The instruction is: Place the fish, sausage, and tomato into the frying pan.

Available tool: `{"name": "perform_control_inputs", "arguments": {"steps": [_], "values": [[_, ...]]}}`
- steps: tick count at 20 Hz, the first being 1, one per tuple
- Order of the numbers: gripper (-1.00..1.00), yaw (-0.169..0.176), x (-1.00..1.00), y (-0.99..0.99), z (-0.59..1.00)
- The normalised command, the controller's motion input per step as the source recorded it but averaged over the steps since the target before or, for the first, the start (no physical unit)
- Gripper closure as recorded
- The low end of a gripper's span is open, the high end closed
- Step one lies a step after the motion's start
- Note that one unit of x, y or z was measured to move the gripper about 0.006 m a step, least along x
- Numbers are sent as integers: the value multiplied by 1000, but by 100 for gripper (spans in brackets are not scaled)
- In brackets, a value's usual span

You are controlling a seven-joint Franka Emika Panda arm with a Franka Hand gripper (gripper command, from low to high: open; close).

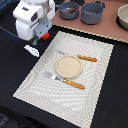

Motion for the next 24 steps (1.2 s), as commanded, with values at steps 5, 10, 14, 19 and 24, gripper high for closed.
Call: {"name": "perform_control_inputs", "arguments": {"steps": [5, 10, 14, 19, 24], "values": [[-100, -42, -433, -33, -456], [-100, -35, -355, 39, -490], [-100, -35, -404, 18, -518], [100, -27, -355, 21, -466], [100, -22, -270, 113, -321]]}}
